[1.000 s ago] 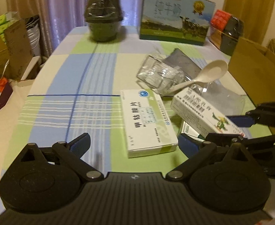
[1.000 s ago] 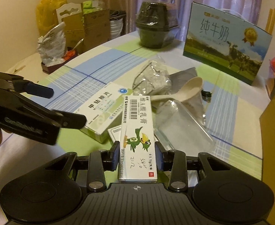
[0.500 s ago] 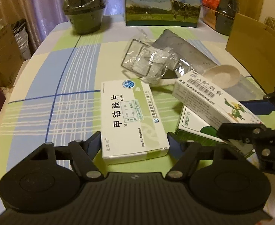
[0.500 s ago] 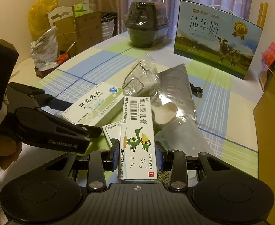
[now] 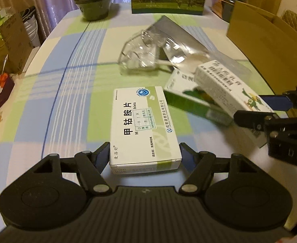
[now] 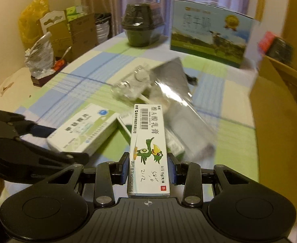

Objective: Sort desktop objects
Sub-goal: 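Grasp the white ointment box with the right tool while the left tool grasps the tablet box, then lift both medicine boxes and carry them over the cardboard box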

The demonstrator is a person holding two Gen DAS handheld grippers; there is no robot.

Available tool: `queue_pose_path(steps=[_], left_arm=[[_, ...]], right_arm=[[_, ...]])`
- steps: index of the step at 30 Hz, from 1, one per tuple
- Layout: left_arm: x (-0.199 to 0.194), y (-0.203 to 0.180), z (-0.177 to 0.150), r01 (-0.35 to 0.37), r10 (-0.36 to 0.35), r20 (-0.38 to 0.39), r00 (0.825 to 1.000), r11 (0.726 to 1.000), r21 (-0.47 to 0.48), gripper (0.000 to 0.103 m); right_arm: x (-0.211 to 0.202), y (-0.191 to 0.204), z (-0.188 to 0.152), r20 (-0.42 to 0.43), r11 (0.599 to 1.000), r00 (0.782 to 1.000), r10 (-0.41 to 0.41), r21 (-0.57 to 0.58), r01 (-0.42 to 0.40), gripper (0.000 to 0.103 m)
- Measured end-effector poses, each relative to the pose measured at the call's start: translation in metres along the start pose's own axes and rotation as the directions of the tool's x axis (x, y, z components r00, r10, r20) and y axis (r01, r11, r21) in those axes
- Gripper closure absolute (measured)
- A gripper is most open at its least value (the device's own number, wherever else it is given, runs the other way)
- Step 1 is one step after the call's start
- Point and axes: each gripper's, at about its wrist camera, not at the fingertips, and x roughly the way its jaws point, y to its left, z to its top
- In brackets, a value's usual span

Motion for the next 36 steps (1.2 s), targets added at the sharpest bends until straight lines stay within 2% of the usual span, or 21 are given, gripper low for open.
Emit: queue_pose_path(steps=[8, 12, 14, 20, 29, 36], left_arm=[[-0.040, -0.041, -0.047, 0.048, -0.048, 0.009, 0.999, 0.998, 0.044, 0.034], [-0.042, -0.058, -0.060, 0.035, -0.037, 0.025, 0.999, 0.997, 0.072, 0.032], [-0.040, -0.060, -0.060, 0.020, -0.022, 0.029, 0.999, 0.997, 0.077, 0.026], [-0.028, -0.063, -0.057, -0.005, 0.002, 0.035, 0.999, 0.997, 0.083, 0.025], [-0.010, -0.060, -0.040, -0.008, 0.005, 0.031, 0.999, 0.997, 0.078, 0.026], [-0.002, -0.061, -0.039, -0.002, 0.001, 0.007, 1.000, 0.996, 0.090, 0.031]], right_arm=[[-0.045, -0.022, -0.055, -0.042, 0.992, 0.996, -0.080, 0.096, 0.083, 0.068], [-0.051, -0.028, -0.072, -0.061, 0.988, 0.993, -0.101, 0.108, 0.107, 0.067], [-0.052, -0.030, -0.079, -0.063, 0.988, 0.993, -0.101, 0.109, 0.108, 0.067], [-0.052, -0.042, -0.090, -0.065, 0.985, 0.995, -0.072, 0.151, 0.081, 0.062], [-0.034, -0.047, -0.085, -0.074, 0.984, 0.995, -0.060, 0.162, 0.071, 0.061], [-0.026, -0.047, -0.081, -0.072, 0.983, 0.996, -0.061, 0.170, 0.072, 0.061]])
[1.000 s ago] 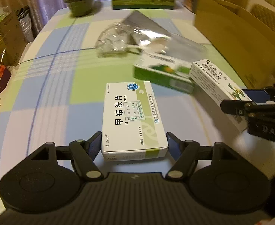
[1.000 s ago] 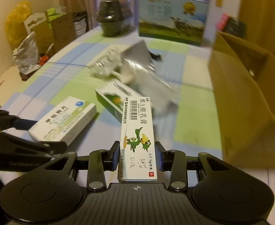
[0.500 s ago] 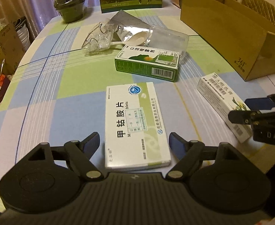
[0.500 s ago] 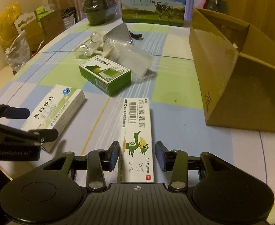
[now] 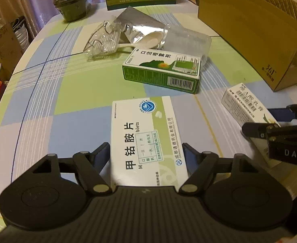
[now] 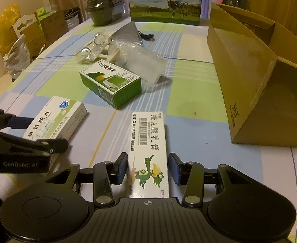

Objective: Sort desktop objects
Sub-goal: 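Lift both medicine boxes and carry them over the cardboard box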

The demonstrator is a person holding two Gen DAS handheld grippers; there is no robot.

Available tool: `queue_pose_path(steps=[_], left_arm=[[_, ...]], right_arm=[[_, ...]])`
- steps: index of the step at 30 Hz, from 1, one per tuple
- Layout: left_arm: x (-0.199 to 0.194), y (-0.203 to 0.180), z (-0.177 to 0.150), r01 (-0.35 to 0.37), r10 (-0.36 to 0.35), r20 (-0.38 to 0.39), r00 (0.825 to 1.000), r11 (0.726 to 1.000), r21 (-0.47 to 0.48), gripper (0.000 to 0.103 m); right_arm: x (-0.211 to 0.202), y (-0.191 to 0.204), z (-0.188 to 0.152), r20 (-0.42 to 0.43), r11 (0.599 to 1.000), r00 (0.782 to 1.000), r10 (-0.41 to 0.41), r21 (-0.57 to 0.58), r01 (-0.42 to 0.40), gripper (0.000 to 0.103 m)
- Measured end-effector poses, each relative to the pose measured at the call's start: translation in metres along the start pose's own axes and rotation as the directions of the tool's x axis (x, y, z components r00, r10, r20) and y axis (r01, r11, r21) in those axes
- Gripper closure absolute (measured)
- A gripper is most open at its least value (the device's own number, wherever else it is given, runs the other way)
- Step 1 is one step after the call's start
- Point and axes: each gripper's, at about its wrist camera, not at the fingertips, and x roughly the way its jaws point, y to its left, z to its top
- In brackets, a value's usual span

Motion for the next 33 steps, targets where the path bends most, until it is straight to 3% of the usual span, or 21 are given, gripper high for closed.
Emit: queue_pose_path(steps=[4, 6, 14, 25, 33], left_arm=[[0.000, 0.001, -0.001, 0.004, -0.004, -0.001, 1.000, 1.000, -0.009, 0.034], [0.000, 0.001, -0.001, 0.003, -0.003, -0.003, 1.000, 1.000, -0.008, 0.035], [-0.018, -0.003, 0.000, 0.009, -0.009, 0.015, 1.000, 1.000, 0.004, 0.035], [-0.054, -0.019, 0.016, 0.042, -0.043, 0.080, 0.996, 0.999, 0.012, 0.035], [-0.078, -0.050, 0.040, 0.074, -0.082, 0.140, 0.987, 0.995, 0.065, 0.035]], right_arm=[[0.002, 0.000, 0.000, -0.002, 1.000, 1.000, -0.002, -0.002, 0.002, 0.061], [0.002, 0.000, 0.000, -0.005, 1.000, 1.000, -0.006, -0.007, 0.006, 0.067], [-0.011, 0.001, 0.000, 0.021, 1.000, 1.000, -0.021, -0.003, 0.022, 0.068], [-0.057, -0.007, 0.012, 0.112, 0.999, 0.993, -0.040, 0.024, 0.037, 0.067], [-0.100, -0.029, 0.029, 0.200, 0.995, 0.976, -0.086, 0.067, 0.074, 0.067]])
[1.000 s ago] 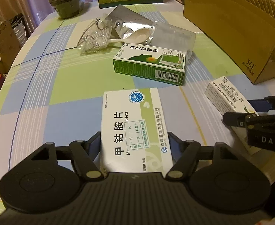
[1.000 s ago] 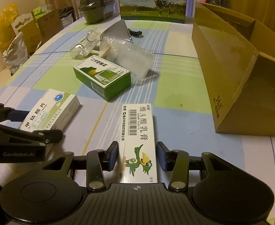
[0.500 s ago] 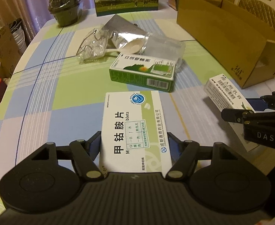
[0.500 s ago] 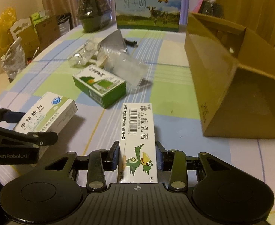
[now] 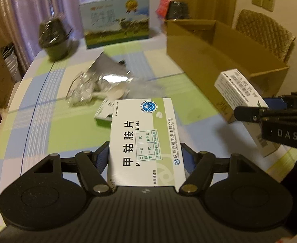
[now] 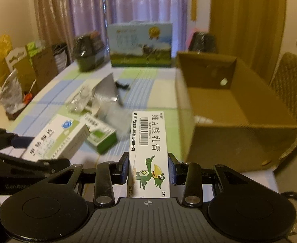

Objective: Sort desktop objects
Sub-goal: 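Lift both medicine boxes and carry them over the cardboard box, then open both tools to drop the medicine boxes into the cardboard box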

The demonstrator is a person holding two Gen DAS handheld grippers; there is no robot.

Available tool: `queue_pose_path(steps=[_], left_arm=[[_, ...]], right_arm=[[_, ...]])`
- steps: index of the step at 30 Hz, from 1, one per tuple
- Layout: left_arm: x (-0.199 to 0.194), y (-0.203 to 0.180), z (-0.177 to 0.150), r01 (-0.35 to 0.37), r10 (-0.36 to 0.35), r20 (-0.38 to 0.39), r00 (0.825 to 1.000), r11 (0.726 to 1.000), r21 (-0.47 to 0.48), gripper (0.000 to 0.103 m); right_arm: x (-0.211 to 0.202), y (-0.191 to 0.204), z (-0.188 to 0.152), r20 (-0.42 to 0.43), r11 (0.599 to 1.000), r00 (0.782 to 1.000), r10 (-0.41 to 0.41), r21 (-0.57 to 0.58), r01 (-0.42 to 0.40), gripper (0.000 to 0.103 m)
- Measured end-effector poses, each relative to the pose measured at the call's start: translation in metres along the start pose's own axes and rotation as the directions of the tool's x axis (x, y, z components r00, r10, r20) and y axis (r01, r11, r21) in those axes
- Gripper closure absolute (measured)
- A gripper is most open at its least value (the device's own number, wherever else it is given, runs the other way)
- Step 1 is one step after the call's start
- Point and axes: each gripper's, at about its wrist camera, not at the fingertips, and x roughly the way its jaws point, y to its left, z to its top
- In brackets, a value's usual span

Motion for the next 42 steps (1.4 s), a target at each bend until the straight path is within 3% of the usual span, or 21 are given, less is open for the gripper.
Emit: queue_pose_path(steps=[14, 22, 30, 42], left_arm=[[-0.013, -0.053, 0.040, 0.077, -0.081, 0.059, 0.995, 0.995, 0.064, 0.035], [-0.006, -0.078, 0.078, 0.127, -0.134, 0.100, 0.986, 0.989, 0.074, 0.035], [0.013, -0.113, 0.121, 0.170, -0.181, 0.131, 0.975, 0.981, 0.094, 0.035], [0.065, -0.151, 0.156, 0.207, -0.217, 0.102, 0.971, 0.973, 0.103, 0.035]], right_arm=[[-0.038, -0.049, 0.025, 0.094, 0.996, 0.993, -0.071, 0.065, 0.065, 0.067], [-0.045, -0.091, 0.048, 0.140, 0.987, 0.981, -0.131, 0.117, 0.115, 0.067], [-0.029, -0.138, 0.075, 0.146, 0.978, 0.975, -0.167, 0.151, 0.145, 0.067], [0.009, -0.186, 0.082, 0.100, 0.967, 0.983, -0.152, 0.222, 0.126, 0.067]])
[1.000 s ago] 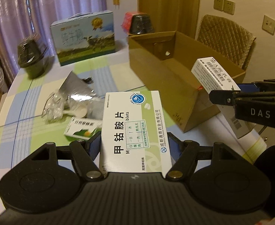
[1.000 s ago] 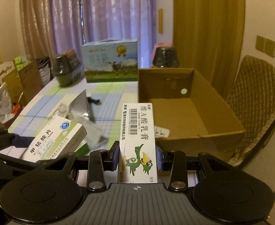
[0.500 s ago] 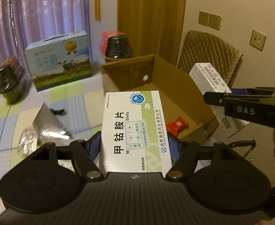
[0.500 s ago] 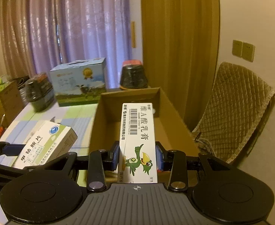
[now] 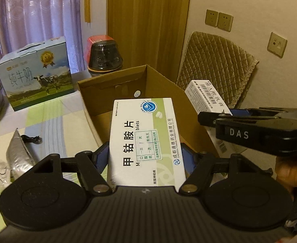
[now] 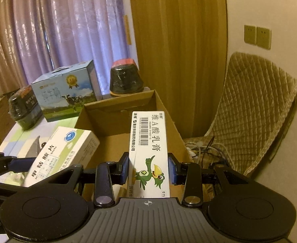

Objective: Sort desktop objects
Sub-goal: 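Open both tools to drop the medicine boxes into the cardboard box, then move both tools back toward the green medicine box on the table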

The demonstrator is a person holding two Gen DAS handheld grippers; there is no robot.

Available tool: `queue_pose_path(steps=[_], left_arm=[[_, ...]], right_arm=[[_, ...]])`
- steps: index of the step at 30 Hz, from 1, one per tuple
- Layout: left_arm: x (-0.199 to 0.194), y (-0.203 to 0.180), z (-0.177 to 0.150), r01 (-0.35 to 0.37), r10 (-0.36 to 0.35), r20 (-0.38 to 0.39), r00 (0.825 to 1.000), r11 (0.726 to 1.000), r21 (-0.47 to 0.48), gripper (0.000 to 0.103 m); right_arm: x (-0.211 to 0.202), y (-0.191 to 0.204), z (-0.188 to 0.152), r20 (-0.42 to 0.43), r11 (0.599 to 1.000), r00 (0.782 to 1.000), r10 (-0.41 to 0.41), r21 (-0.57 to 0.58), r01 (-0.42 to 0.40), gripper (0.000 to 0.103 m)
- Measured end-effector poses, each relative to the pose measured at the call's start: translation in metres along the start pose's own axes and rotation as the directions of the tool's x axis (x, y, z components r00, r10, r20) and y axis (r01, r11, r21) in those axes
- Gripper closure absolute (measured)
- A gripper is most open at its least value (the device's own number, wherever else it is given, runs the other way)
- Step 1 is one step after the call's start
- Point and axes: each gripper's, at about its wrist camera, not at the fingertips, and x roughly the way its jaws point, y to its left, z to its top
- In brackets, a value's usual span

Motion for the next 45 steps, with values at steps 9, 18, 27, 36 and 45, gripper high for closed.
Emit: queue_pose_path(steps=[9, 18, 27, 36, 45], left_arm=[[0.028, 0.001, 0.002, -0.002, 0.001, -0.037, 0.999, 1.000, -0.017, 0.035], [0.024, 0.012, 0.000, -0.015, 0.013, -0.033, 0.999, 0.999, -0.042, 0.034], [-0.004, 0.046, -0.019, -0.066, 0.062, -0.036, 0.997, 0.991, -0.116, 0.034], [-0.030, 0.065, -0.041, -0.087, 0.083, -0.034, 0.996, 0.984, -0.153, 0.031], [-0.067, 0.085, -0.085, -0.112, 0.103, -0.060, 0.993, 0.979, -0.173, 0.029]], right_arm=[[0.022, -0.008, -0.002, -0.027, 1.000, 1.000, 0.002, 0.009, -0.002, 0.067], [0.028, -0.009, -0.003, -0.039, 1.000, 0.999, 0.003, 0.010, -0.002, 0.067], [0.028, -0.001, 0.003, -0.026, 1.000, 1.000, 0.017, 0.010, -0.017, 0.067], [0.011, 0.003, 0.002, 0.021, 0.999, 1.000, 0.022, 0.040, -0.022, 0.056], [-0.037, 0.020, -0.035, 0.029, 0.995, 0.998, 0.051, 0.082, -0.053, 0.046]])
